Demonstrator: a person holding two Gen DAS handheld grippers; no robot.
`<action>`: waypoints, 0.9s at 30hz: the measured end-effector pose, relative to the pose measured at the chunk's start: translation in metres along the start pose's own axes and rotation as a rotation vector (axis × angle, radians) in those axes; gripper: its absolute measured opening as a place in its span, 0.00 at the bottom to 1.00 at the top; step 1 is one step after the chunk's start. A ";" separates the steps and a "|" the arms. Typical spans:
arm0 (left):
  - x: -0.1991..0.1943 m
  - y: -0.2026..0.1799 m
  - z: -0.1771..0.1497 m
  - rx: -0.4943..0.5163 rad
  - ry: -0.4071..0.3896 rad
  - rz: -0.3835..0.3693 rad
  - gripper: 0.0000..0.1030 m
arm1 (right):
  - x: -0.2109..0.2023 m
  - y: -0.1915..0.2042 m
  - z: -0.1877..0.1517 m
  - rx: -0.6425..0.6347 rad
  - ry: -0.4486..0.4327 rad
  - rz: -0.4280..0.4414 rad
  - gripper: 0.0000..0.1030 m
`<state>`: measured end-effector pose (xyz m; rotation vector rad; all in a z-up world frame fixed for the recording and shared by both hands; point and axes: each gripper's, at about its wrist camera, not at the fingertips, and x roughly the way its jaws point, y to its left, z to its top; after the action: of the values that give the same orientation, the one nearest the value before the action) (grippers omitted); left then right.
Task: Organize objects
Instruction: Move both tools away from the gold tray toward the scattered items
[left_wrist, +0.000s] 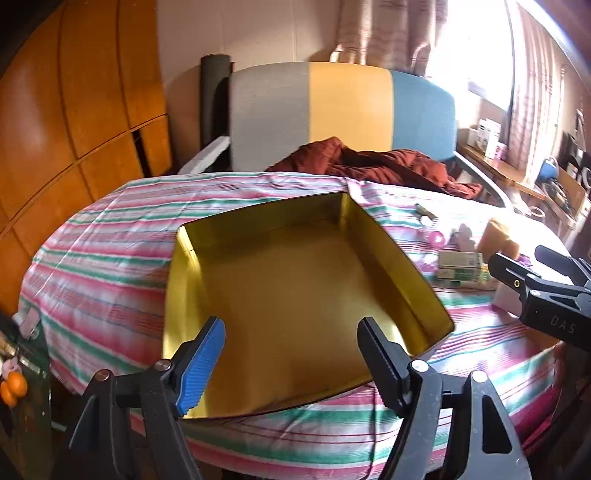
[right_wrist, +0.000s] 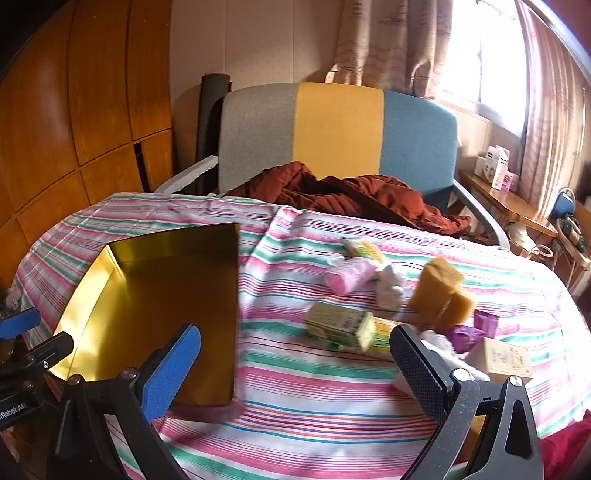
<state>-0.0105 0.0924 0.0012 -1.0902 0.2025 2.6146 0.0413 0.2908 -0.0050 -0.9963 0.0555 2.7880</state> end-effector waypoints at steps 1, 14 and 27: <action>0.001 -0.003 0.001 0.008 -0.001 -0.014 0.75 | -0.001 -0.005 0.000 0.005 0.002 -0.002 1.00; 0.005 -0.040 0.012 0.093 -0.016 -0.098 0.80 | -0.014 -0.074 -0.003 0.080 0.021 -0.094 1.00; 0.022 -0.081 0.016 0.168 0.089 -0.242 0.81 | -0.038 -0.185 -0.015 0.361 0.038 -0.161 1.00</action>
<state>-0.0095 0.1774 -0.0049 -1.0988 0.2849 2.2945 0.1133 0.4656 0.0125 -0.9159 0.4458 2.4920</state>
